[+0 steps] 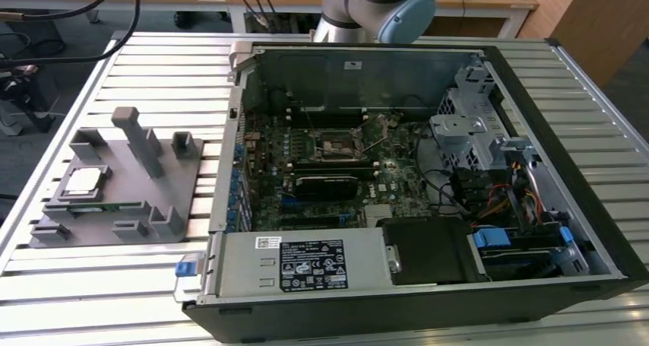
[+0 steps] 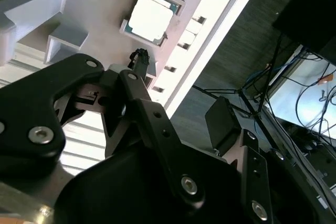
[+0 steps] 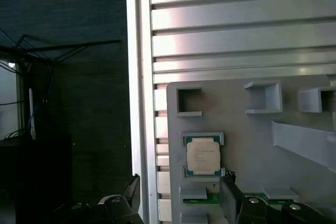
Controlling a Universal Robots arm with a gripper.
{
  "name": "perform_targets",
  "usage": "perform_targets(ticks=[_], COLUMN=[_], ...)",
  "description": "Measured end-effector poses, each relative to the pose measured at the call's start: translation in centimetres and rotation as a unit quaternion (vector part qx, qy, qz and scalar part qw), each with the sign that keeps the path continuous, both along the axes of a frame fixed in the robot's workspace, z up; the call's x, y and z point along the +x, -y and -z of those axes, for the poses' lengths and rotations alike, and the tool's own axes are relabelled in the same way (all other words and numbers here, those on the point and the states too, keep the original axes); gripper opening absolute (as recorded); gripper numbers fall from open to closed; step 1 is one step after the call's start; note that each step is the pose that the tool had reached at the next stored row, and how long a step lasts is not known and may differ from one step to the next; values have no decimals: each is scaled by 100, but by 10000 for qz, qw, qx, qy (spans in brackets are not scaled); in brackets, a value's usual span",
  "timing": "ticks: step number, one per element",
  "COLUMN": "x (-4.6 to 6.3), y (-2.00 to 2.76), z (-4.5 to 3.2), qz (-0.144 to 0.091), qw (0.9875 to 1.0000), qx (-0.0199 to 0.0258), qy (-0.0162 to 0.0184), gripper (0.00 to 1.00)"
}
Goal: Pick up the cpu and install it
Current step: 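Pick up the cpu and move it towards the insertion slot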
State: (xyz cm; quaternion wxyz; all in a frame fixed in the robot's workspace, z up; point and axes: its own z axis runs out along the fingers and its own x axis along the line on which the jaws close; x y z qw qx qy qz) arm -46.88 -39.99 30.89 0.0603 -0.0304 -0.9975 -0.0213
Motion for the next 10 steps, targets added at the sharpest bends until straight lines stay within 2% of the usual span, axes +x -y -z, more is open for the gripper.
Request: perform_targets(ticks=[4, 6, 10], x=[0, 0, -5], y=[8, 9, 42], z=[60, 83, 123], qz=[-22, -31, -52], qw=[10000, 10000, 9999], qx=[-1, -24, -30], qy=[-75, -82, -80], gripper=[70, 70, 70])
